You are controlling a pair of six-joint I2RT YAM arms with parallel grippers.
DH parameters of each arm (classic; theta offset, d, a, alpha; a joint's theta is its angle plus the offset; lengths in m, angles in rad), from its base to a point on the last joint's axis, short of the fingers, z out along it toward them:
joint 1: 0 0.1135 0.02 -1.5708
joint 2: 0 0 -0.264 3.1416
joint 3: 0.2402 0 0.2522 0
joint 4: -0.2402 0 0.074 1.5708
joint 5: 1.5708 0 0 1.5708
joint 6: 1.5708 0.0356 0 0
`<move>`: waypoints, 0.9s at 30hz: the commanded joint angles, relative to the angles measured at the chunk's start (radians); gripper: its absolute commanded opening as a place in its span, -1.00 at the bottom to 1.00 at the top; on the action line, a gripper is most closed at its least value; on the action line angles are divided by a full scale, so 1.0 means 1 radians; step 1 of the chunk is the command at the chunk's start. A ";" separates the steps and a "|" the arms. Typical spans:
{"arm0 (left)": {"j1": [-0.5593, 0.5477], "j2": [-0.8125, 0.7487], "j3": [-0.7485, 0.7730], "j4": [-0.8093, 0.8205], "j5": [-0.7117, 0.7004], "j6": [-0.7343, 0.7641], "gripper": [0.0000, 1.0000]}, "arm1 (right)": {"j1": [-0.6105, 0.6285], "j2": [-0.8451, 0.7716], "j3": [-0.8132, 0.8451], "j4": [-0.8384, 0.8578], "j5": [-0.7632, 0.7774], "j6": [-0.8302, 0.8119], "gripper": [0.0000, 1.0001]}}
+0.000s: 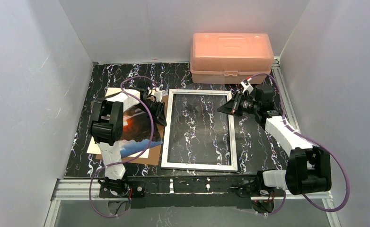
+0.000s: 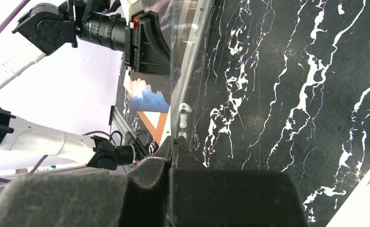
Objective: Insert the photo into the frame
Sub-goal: Adjust the photo frame item on the photo frame.
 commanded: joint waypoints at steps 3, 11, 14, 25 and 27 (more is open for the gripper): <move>-0.005 0.006 0.008 -0.013 -0.006 0.014 -0.65 | 0.008 -0.001 -0.044 0.150 -0.034 0.074 -0.97; -0.006 0.014 0.013 -0.012 0.001 0.007 -0.71 | 0.013 0.050 -0.047 0.183 -0.034 0.107 -0.97; -0.008 0.016 0.013 -0.011 0.000 0.010 -0.74 | 0.013 0.086 -0.050 0.184 -0.034 0.133 -0.97; -0.007 0.017 0.041 -0.030 0.011 -0.003 -0.85 | 0.035 0.051 0.050 0.157 -0.047 0.246 -0.97; -0.002 0.018 0.052 -0.039 0.017 -0.011 -0.85 | 0.063 0.043 0.079 0.160 -0.045 0.288 -0.97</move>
